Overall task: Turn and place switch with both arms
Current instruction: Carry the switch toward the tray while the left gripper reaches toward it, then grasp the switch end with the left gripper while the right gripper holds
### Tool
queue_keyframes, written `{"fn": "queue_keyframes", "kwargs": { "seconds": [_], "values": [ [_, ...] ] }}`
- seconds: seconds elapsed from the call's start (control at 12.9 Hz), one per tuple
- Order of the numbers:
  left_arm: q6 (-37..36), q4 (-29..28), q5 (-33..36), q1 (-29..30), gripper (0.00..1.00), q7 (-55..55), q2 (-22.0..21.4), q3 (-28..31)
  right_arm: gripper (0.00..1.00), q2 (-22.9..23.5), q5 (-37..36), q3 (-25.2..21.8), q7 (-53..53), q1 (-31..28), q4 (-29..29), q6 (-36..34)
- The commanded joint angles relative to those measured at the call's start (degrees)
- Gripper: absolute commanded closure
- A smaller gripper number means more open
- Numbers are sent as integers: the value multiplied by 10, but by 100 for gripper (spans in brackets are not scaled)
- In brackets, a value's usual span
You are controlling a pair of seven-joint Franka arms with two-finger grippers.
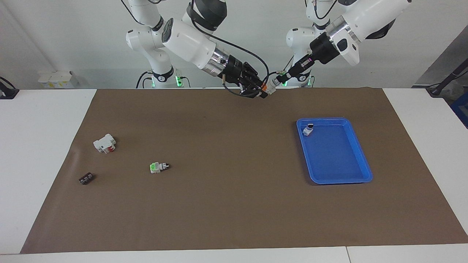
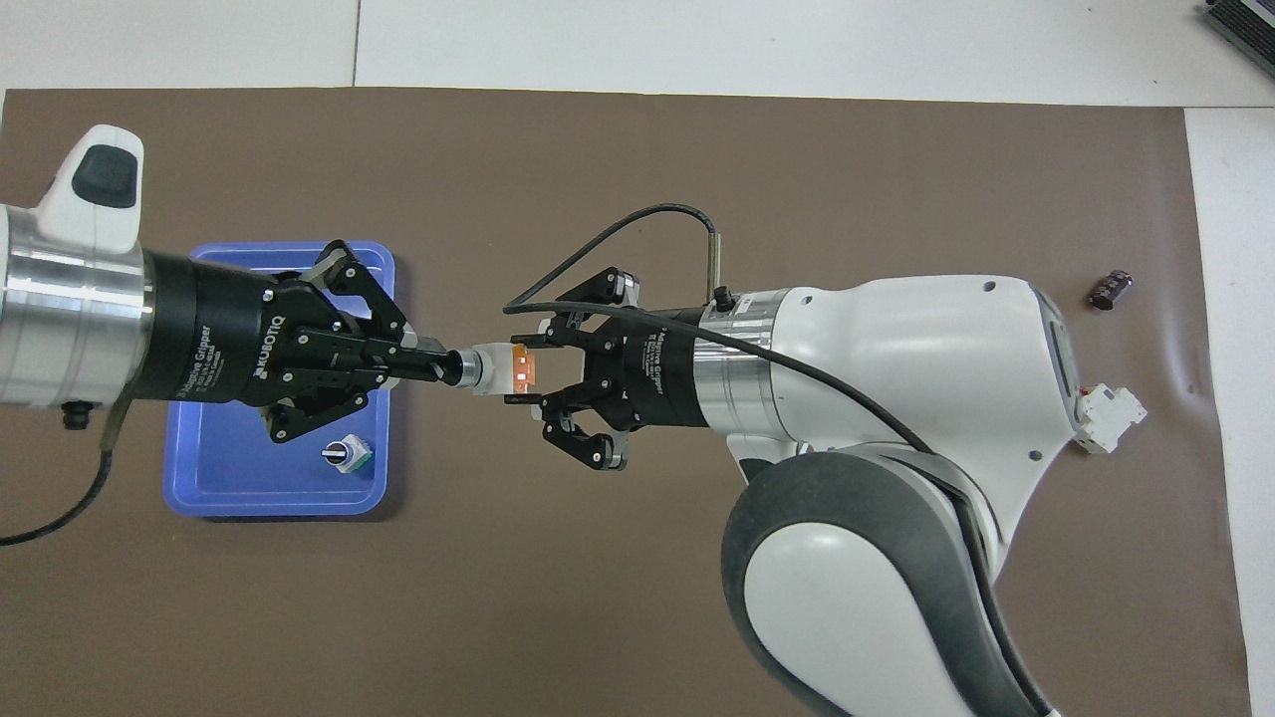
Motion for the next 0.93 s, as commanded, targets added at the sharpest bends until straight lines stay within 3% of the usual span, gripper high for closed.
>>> {"fn": "queue_keyframes", "kwargs": {
  "seconds": [0.0,0.46,0.85],
  "values": [
    [15,-15,-8,-1,100,-4,-13,0,100,5,-3,3,12,-3,11,-5],
    [15,10,-1,-5,100,-95,-15,-1,100,5,-4,3,12,-3,11,-4],
    [7,-3,-1,-7,100,81,-22,-2,100,5,-3,3,12,-4,10,-4]
  ]
}}
